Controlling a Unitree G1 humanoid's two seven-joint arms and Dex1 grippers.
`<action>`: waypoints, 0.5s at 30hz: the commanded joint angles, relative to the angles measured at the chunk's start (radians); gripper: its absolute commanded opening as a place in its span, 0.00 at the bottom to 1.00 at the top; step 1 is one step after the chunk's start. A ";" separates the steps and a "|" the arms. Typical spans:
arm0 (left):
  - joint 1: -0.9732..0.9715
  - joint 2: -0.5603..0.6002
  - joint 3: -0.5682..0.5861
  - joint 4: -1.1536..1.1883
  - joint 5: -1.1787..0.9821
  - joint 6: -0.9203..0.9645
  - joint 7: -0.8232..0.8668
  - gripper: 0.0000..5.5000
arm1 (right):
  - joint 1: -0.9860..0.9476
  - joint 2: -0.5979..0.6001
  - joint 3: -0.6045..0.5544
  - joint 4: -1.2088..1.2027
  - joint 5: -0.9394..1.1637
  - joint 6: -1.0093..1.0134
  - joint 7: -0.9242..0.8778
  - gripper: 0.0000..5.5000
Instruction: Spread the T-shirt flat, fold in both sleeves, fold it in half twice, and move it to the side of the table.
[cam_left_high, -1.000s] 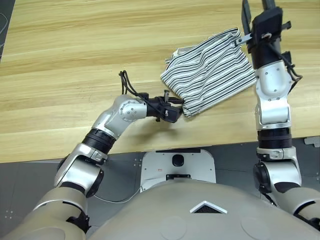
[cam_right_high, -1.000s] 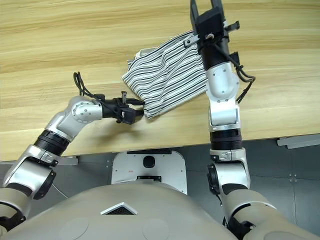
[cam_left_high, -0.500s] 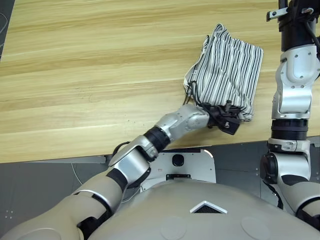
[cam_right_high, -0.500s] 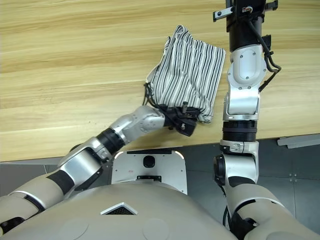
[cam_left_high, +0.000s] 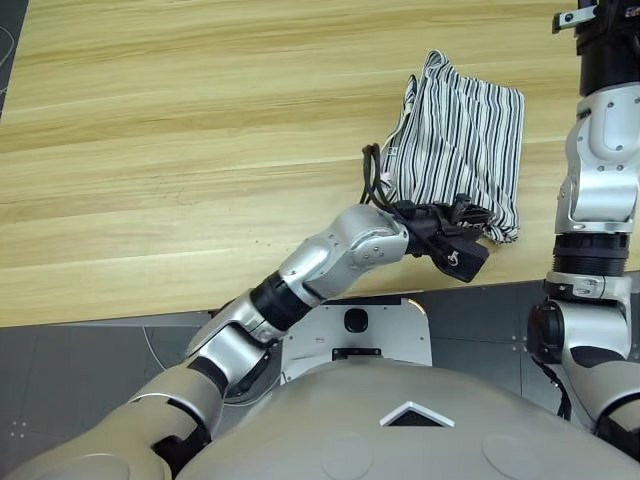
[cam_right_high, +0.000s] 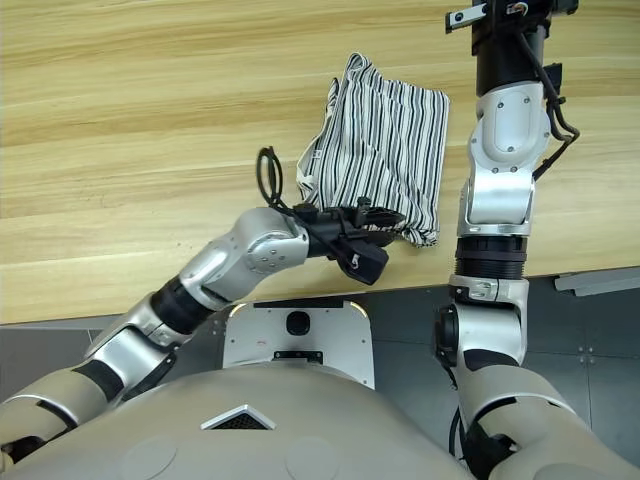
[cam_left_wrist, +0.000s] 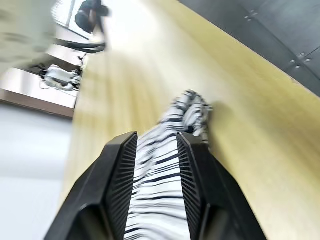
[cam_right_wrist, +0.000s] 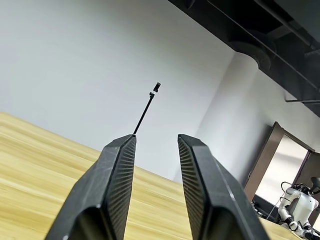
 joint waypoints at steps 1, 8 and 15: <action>0.036 0.076 0.064 -0.244 -0.049 0.078 -0.105 0.27 | -0.018 -0.047 0.000 0.043 -0.002 -0.054 0.027 0.28; -0.066 0.415 0.375 -0.033 -0.229 -0.189 -0.092 0.35 | 0.121 -0.398 0.101 0.195 -0.045 -0.272 0.421 0.40; -0.387 0.451 0.181 0.813 0.137 -0.671 0.381 0.52 | 0.176 -0.730 0.209 0.401 -0.410 -0.633 0.340 0.50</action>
